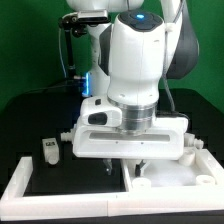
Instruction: Assemble one leg
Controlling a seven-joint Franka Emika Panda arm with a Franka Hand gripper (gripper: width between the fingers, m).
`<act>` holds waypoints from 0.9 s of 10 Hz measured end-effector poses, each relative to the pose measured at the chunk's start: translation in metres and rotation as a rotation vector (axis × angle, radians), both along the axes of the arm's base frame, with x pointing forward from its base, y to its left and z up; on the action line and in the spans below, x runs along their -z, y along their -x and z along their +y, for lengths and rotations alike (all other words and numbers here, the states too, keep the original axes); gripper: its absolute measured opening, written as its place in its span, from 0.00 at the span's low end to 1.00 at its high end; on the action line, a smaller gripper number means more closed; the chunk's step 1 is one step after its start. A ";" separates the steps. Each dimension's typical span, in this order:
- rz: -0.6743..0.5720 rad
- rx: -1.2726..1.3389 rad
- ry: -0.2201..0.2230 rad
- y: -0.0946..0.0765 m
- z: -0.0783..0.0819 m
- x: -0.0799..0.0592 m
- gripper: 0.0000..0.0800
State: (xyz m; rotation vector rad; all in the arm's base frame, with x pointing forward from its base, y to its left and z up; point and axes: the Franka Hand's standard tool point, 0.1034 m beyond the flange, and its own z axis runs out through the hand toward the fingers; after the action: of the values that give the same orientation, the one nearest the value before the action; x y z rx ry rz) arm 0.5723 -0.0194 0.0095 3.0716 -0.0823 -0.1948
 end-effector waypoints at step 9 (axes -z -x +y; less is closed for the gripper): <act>0.018 -0.021 0.022 0.005 0.053 -0.048 0.81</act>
Offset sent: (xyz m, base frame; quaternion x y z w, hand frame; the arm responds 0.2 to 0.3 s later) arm 0.0026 0.0182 0.0315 0.0184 -0.0647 0.0181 0.9976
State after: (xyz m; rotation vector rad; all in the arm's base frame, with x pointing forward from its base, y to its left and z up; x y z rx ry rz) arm 0.5671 0.0335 0.0579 3.0472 -0.0502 -0.2192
